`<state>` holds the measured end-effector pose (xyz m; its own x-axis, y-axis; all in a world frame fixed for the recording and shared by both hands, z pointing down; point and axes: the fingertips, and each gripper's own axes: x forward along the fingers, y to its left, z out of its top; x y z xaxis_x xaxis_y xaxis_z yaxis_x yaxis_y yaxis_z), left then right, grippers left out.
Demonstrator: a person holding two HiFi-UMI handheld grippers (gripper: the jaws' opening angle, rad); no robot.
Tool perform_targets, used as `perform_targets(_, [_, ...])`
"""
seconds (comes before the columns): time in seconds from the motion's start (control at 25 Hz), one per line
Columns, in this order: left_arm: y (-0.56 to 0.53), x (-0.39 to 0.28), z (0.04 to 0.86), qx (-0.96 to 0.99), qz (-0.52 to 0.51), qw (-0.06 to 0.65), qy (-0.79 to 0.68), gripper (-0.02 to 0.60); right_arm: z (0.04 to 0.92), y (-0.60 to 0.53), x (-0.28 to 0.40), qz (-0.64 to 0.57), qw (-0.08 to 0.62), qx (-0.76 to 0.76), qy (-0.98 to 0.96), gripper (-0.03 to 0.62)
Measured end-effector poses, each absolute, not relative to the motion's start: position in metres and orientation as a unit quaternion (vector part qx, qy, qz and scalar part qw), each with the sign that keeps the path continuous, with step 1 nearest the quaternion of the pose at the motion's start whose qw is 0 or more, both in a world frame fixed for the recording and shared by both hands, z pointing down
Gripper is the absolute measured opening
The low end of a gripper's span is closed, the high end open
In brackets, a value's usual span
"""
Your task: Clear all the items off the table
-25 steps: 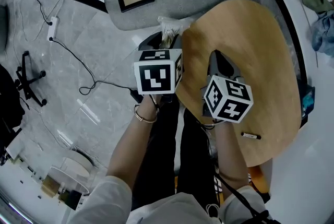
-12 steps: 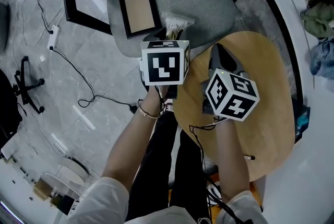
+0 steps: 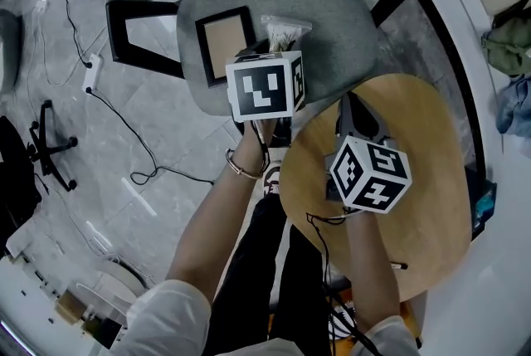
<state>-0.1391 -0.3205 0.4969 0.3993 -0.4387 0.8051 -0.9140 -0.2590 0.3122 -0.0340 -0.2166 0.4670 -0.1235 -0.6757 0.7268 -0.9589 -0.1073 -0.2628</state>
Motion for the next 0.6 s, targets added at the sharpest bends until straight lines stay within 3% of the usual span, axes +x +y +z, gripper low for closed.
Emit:
perform_targets(0.2, [-0.316,-0.144,0.502,0.725,0.296,0.405,-0.473,0.267,0.469,-0.214,-0.025,0.392,0.179,0.644,-0.632,0.025])
perform_targets(0.6, [-0.299,-0.147,0.498,0.727,0.306,0.394,-0.472,0.267,0.466,-0.206,-0.02,0.394,0.176,0.651,-0.624,0.025])
